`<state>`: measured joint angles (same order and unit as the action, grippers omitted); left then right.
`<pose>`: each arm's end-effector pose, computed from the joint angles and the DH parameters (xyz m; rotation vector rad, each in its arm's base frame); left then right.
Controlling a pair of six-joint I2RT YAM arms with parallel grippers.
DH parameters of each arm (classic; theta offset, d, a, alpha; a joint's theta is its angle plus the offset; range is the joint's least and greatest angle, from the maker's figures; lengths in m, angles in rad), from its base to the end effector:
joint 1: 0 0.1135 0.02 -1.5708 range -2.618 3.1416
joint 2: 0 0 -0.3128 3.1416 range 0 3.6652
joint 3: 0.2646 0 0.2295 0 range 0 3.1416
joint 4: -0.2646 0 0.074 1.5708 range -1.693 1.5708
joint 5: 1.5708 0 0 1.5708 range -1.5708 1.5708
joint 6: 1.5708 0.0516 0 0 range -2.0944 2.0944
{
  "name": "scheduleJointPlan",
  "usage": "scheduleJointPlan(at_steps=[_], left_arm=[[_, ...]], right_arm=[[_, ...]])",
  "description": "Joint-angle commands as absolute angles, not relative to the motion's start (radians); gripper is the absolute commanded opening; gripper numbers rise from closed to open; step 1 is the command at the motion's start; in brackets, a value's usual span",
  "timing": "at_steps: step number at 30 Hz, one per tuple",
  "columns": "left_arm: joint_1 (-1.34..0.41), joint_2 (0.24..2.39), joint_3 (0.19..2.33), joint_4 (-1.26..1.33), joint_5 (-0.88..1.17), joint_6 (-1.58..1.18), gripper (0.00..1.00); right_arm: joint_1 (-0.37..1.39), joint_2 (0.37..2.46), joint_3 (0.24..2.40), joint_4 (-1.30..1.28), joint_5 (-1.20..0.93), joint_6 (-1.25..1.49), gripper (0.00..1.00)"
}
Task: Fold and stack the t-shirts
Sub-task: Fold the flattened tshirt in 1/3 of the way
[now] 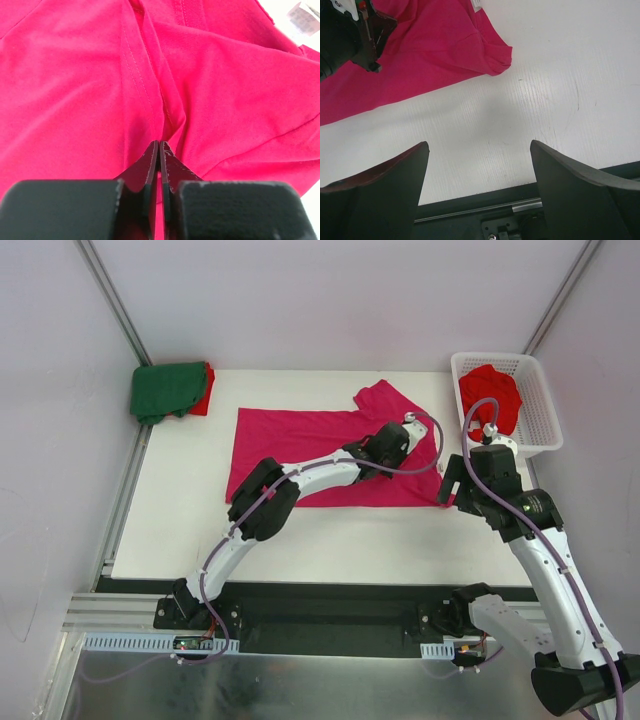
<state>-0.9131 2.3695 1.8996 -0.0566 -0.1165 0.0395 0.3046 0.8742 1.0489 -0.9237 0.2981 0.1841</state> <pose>0.3575 -0.4530 0.2220 0.9080 1.9149 -0.4037 0.1165 0.0207 0.3671 0.0116 2.2812 -0.0917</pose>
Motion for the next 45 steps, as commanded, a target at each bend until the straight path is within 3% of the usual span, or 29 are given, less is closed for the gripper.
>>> scheduleJointPlan(at_steps=[1, 17, 29, 32, 34, 36, 37, 45], left_arm=[[-0.888, 2.347, 1.937, -0.046, -0.138, 0.029, 0.0], [-0.796, 2.333, 1.937, -0.046, -0.133, 0.003, 0.0], [-0.773, 2.342, 1.95, -0.049, -0.141, 0.005, 0.06], [-0.769, 2.341, 1.947, -0.051, -0.149, 0.009, 0.21], [-0.765, 2.336, 1.941, -0.051, -0.164, 0.008, 0.55], [-0.764, 2.326, 1.928, -0.052, -0.184, 0.011, 0.76], [-0.759, 2.321, 1.922, -0.051, -0.201, 0.014, 0.97], [-0.718, 2.218, 1.842, -0.048, -0.241, 0.018, 0.99]], right_arm=[[0.301, 0.874, 1.045, -0.91, 0.301, 0.176, 0.87], [0.302, 0.865, 1.046, -0.923, 0.288, 0.186, 0.86], [0.301, 0.851, 1.046, -0.942, 0.291, 0.187, 0.87], [0.302, 0.85, 1.043, -0.942, 0.291, 0.187, 0.87], [0.302, 0.85, 1.042, -0.943, 0.29, 0.187, 0.87], [0.301, 0.85, 1.035, -0.943, 0.288, 0.187, 0.87], [0.302, 0.848, 1.032, -0.942, 0.285, 0.187, 0.87], [0.302, 0.85, 1.006, -0.927, 0.272, 0.192, 0.87]])
